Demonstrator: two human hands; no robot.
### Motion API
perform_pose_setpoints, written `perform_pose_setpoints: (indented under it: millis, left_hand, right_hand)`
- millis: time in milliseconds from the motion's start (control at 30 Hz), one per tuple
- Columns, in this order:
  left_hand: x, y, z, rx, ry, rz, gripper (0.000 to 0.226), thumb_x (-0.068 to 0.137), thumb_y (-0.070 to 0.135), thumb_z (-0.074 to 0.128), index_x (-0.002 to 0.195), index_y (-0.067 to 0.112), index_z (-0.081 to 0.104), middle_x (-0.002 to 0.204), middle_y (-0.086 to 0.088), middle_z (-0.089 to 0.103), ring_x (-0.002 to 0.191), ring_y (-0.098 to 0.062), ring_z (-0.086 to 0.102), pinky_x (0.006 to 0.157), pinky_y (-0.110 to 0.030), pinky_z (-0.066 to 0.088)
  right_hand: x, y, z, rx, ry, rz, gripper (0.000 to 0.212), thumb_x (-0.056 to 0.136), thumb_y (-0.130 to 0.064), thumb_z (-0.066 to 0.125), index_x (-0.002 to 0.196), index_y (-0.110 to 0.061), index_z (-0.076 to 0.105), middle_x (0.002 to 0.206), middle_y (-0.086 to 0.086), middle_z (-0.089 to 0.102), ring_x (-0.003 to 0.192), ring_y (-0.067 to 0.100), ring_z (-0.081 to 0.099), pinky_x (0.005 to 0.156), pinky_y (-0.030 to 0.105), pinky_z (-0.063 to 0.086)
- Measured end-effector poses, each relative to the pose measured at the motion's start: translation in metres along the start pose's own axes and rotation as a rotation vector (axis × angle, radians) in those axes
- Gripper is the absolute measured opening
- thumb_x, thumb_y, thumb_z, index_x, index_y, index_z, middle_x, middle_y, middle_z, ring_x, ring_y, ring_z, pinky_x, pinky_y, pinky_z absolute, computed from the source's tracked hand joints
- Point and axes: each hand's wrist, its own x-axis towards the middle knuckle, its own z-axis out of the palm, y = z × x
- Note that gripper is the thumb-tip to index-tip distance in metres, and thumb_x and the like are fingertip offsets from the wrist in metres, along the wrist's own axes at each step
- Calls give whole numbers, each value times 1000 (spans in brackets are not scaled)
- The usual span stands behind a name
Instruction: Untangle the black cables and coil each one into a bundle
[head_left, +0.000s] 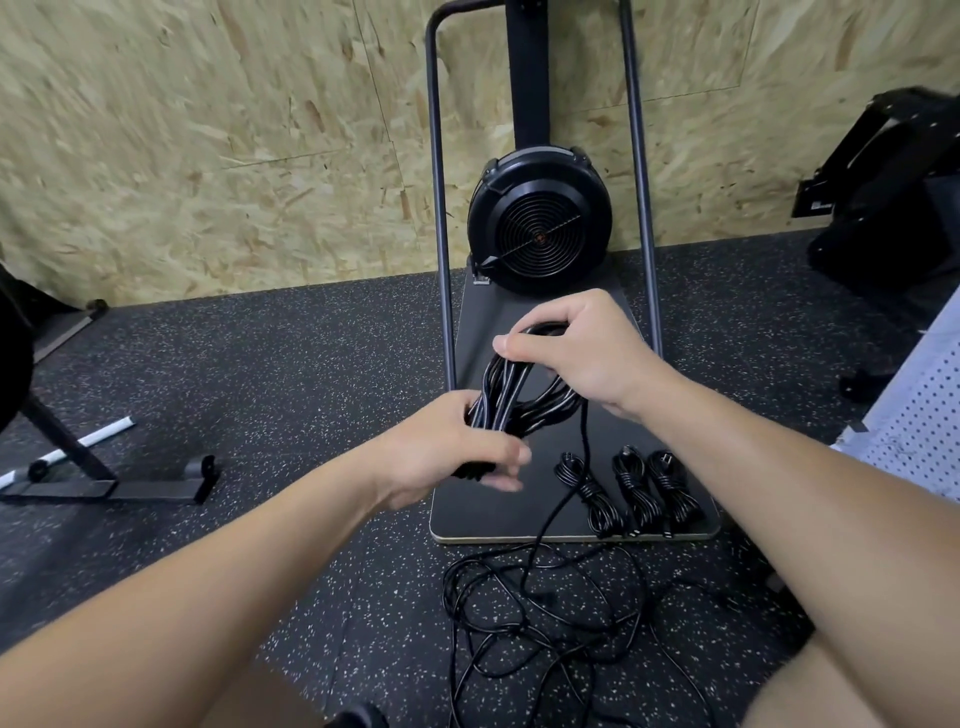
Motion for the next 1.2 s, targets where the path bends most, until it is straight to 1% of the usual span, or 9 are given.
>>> perform_pose_setpoints:
  millis: [167,367,533,667,733,800,900,1067,1200]
  left_hand:
    - [-8,-3,9,57,14,-40,15,101,2,73,111,6,64,96,-5,70,83,-30,71,88,-55,67]
    - [-9,6,5,-5,96,-147,51,93,50,82,116,5,74,92,-2,68,76,-16,61,72,-32,59]
    - [-2,-7,-4,49,111,-137,32,93,29,88,103,9,65,84,-7,62,69,-20,59,62,-32,53]
    - [2,-9,-12,39,158,-125,22,96,23,84,94,13,65,78,-7,59,65,-21,57,56,-30,49]
    - [6,-10,-24,46,226,-127,20,94,17,84,92,12,65,74,-8,56,60,-19,55,53,-30,46]
    - [9,-14,-39,99,286,-157,22,93,12,84,96,9,62,76,-13,55,58,-21,52,52,-31,45]
    - [11,-26,-61,206,373,-252,23,92,10,84,96,7,61,74,-16,54,53,-22,50,50,-30,43]
    - [14,-35,-52,849,283,-298,24,87,23,76,70,14,61,61,-4,63,54,-25,57,53,-28,45]
    - [5,-40,-6,1328,203,-199,19,88,37,66,86,21,58,88,-6,75,80,-36,71,69,-35,57]
  right_hand:
    - [1,-2,2,49,-37,32,18,82,-34,97,83,-19,87,86,32,70,67,27,50,66,41,41]
    - [4,-7,8,-6,-52,-124,10,87,-22,93,86,-15,86,84,7,81,83,35,74,76,43,59]
    - [5,0,12,-66,-105,-127,10,89,-25,91,93,-19,85,90,1,81,88,27,76,82,38,59]
    - [3,13,0,-120,-272,93,81,85,-51,92,155,-34,55,146,-17,64,128,2,67,106,34,57]
    - [0,21,-3,-89,-398,321,107,83,-51,94,168,-36,30,149,-2,60,112,15,78,91,40,65]
    - [1,24,-10,-256,-463,359,85,86,-52,91,154,-22,50,116,4,80,76,17,74,72,40,58]
    - [4,17,-23,-370,-384,154,24,92,-47,85,94,-23,82,75,0,75,64,18,52,68,37,43]
    - [2,-12,-2,-343,-404,-118,15,102,-30,76,92,-26,87,85,-6,81,77,27,71,74,37,55]
    - [13,9,5,-290,-356,-97,16,100,-29,80,88,-22,87,82,-6,81,72,15,70,73,34,55]
